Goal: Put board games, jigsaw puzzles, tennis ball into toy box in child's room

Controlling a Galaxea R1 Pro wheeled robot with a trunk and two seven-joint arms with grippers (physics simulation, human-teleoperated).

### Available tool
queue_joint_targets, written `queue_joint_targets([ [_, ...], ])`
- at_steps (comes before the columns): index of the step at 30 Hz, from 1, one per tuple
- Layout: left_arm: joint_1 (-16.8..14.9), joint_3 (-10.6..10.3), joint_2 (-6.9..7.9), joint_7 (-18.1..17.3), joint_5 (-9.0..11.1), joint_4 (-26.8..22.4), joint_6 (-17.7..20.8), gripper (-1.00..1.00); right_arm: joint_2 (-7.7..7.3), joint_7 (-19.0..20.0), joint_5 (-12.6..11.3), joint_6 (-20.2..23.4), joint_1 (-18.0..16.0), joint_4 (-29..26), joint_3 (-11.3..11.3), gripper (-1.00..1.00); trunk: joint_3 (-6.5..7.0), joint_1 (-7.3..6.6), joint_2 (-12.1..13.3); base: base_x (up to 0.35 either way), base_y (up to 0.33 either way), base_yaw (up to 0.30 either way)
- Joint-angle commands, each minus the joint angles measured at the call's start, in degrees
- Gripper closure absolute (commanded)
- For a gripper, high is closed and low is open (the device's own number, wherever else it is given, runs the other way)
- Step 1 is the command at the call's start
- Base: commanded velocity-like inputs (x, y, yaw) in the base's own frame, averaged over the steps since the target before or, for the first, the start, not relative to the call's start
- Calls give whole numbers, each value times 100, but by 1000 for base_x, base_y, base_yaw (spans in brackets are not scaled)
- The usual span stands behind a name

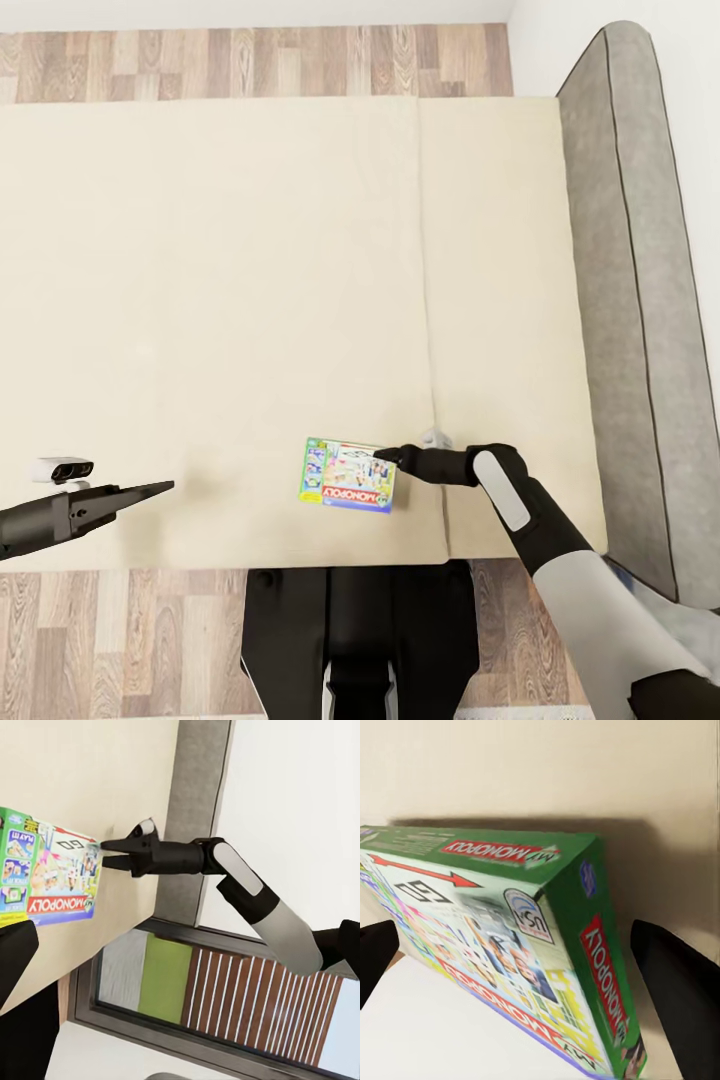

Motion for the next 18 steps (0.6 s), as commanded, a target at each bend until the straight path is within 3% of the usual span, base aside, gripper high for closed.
queue_joint_targets([
  [1,-1,-1,1,-22,-4,-2,61,-100,0,-1,95,7,-2,4,9,-100,-12,4,-8,0,0,0],
  [18,-1,0,7,-22,-4,-1,60,-100,-3,-104,97,66,1,10,15,-100,-65,4,-8,0,0,0],
])
